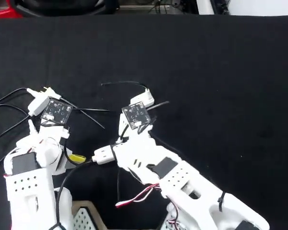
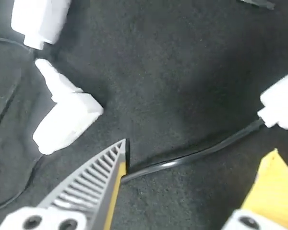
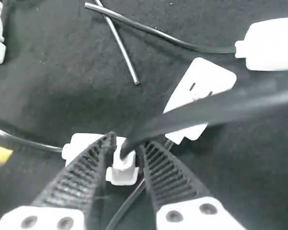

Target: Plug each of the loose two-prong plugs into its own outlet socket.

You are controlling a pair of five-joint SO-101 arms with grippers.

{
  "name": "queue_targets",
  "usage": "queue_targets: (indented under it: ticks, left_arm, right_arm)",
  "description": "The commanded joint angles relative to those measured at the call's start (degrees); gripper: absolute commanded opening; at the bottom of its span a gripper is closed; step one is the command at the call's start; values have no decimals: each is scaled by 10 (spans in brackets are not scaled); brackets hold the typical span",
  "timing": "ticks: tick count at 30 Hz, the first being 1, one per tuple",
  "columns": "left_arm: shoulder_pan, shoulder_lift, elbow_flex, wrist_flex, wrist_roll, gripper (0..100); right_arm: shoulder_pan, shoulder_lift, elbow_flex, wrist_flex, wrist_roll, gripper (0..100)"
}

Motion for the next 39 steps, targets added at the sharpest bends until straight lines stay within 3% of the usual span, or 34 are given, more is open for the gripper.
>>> queue_targets:
  ticks: [1, 12, 18, 39]
  left_arm:
    - [7, -5, -3, 3, 7, 406]
    - [7, -5, 0, 4, 7, 406]
    - [7, -5, 0, 4, 7, 406]
    - [6, -5, 0, 5, 8, 406]
  right_arm:
    - [10, -6, 0, -11, -7, 11]
    - [8, -4, 0, -16, -32, 11]
    - [7, -3, 17, -69, -33, 11]
    - [-8, 18, 20, -60, -33, 12]
